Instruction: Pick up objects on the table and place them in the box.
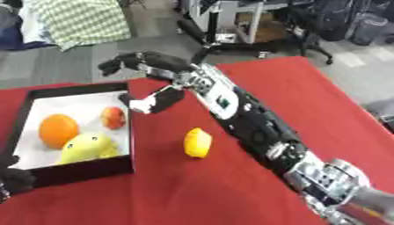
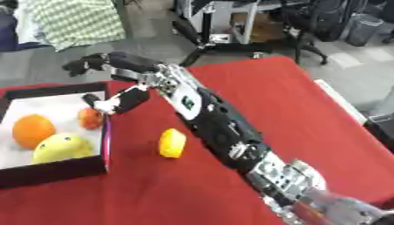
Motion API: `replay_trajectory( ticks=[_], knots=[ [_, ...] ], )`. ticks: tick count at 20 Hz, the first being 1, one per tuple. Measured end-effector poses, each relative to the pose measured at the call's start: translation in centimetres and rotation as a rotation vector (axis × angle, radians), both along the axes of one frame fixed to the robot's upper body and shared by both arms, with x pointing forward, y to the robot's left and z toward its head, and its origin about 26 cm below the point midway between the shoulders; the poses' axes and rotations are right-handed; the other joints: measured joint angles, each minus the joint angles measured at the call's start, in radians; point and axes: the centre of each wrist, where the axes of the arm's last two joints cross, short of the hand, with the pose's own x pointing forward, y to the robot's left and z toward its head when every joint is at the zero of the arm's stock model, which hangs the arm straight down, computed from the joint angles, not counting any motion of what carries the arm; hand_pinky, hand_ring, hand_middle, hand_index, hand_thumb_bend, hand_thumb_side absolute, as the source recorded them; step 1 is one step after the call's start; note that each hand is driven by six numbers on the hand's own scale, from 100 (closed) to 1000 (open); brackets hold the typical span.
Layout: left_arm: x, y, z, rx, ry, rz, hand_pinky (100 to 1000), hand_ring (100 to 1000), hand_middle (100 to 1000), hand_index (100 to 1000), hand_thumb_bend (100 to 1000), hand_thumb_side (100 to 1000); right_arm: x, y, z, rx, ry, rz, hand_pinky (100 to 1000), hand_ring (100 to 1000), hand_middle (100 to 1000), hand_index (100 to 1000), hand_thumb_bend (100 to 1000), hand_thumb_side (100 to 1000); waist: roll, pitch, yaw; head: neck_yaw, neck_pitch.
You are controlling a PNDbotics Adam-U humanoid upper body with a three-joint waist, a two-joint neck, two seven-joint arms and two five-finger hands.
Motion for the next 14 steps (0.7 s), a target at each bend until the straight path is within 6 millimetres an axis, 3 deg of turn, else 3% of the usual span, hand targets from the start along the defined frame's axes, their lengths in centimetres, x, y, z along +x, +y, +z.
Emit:
replay_trajectory(
  ticks=[3, 7, 12, 14],
  knots=[
    [0.0, 0.3, -0.1, 0.003, 0.001, 0.015, 692, 655, 588, 813, 100, 1000, -2.6, -0.8, 0.0, -0.016, 0.023, 0.035, 1000, 856, 820, 952, 100, 608, 0.000, -0.008, -0.004, 0.009, 0.005],
    [0.1, 0.7, -0.2, 0.001, 0.001, 0.037, 692, 655, 587, 813, 100, 1000, -4.7, -1.7, -1.7, -0.043, 0.112, 0.027, 1000, 852, 810, 918, 100, 725, 0.000, -0.008, -0.009, 0.014, 0.006],
    [0.2, 1.2, -0.1, -0.007, -0.005, 0.075, 692, 654, 587, 813, 100, 1000, -5.3, -3.5, -4.6, -0.086, 0.234, -0.059, 1000, 856, 818, 923, 100, 835, 0.000, -0.008, -0.010, 0.018, 0.006],
    [0.2, 1.3, -0.1, -0.011, -0.007, 0.086, 692, 654, 587, 813, 100, 1000, -5.0, -4.1, -5.8, -0.115, 0.266, -0.103, 1000, 859, 826, 931, 100, 836, 0.000, -0.008, -0.010, 0.018, 0.006]
  ],
)
